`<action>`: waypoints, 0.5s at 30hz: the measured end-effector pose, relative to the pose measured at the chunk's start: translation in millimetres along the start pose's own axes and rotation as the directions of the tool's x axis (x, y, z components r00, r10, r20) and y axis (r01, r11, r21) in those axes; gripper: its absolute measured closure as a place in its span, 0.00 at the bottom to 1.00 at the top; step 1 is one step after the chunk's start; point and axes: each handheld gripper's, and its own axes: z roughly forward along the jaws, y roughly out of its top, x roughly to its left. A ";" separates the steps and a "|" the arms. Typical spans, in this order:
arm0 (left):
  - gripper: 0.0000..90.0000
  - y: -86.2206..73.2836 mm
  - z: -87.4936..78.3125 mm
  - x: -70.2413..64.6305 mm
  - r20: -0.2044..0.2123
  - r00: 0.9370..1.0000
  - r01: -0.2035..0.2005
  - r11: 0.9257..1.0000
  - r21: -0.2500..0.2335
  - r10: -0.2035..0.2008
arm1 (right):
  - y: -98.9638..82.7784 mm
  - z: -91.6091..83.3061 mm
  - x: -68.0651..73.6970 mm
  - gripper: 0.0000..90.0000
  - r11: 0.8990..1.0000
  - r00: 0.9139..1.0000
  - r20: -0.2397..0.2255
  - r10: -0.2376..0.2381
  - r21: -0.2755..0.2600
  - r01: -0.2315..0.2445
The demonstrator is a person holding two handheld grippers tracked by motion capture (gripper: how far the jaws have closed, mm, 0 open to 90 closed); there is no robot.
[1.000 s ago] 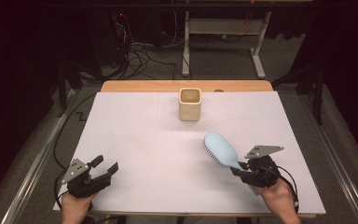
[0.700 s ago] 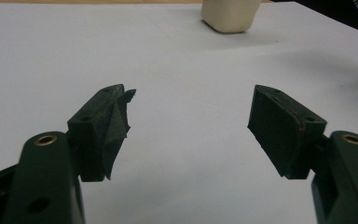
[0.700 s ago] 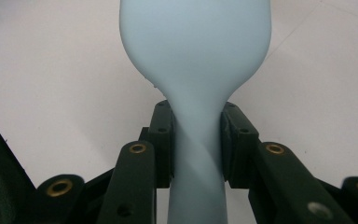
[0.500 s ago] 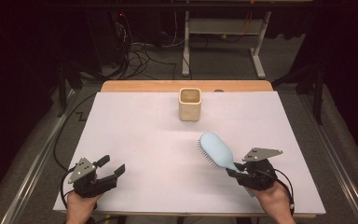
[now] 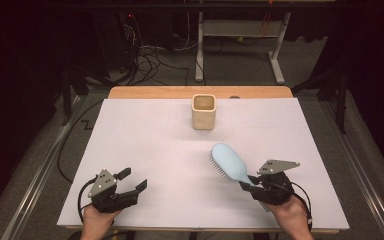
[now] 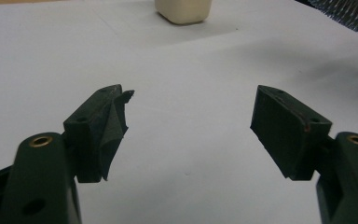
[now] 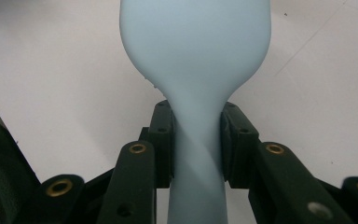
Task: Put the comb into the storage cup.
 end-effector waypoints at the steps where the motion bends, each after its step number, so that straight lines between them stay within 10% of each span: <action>1: 0.30 0.2 0.8 -0.6 0.004 1.000 0.000 1.000 -0.002 0.000 | 0.1 0.2 0.2 0.78 1.000 1.000 -0.002 0.000 -0.003 0.000; 15: 0.31 6.4 12.0 -8.1 0.052 0.999 -0.001 1.000 0.008 0.000 | 2.4 6.7 8.7 0.78 1.000 0.999 -0.036 -0.011 -0.017 0.010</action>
